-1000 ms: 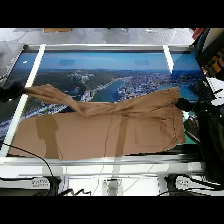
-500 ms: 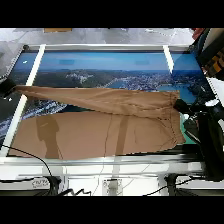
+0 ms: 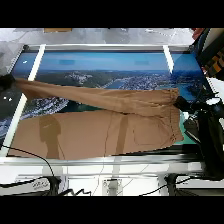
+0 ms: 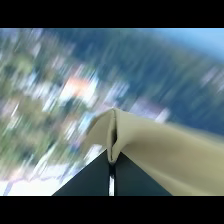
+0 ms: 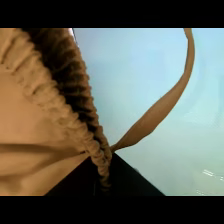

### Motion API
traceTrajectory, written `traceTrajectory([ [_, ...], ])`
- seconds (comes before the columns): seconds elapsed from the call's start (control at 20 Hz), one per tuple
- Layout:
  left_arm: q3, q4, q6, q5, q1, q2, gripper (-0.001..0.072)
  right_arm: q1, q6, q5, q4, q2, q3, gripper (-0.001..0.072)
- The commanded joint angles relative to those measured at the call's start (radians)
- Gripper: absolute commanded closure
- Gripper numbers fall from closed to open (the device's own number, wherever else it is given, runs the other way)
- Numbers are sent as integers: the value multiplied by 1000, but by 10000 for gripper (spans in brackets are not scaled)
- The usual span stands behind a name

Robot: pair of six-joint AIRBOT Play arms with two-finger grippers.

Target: Fold the clothes and pants, and hang the long-sleeved shirts on hangers.

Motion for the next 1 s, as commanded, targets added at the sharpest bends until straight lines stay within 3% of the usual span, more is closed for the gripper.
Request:
traceTrajectory([
  [0.0, -203, 178, -66, -20, 9, 7, 696, 8, 0, 12, 4, -1, 5, 676],
  [0.15, -349, 179, -67, -18, 53, 1, 695, 18, 0, 13, 2, -1, 5, 676],
  [0.35, -365, 179, -66, 14, 84, -8, 693, 21, 0, 8, -8, -1, 5, 676],
  [0.55, -365, 95, -66, 165, 78, -18, 693, 23, 0, -16, -14, -1, 5, 676],
  [0.7, -365, 23, -66, 247, 75, -32, 692, 45, 0, -92, -15, -1, 5, 676],
  [0.95, -365, 16, -66, 250, 75, -55, 692, 103, 0, -271, -21, -14, 5, 675],
])
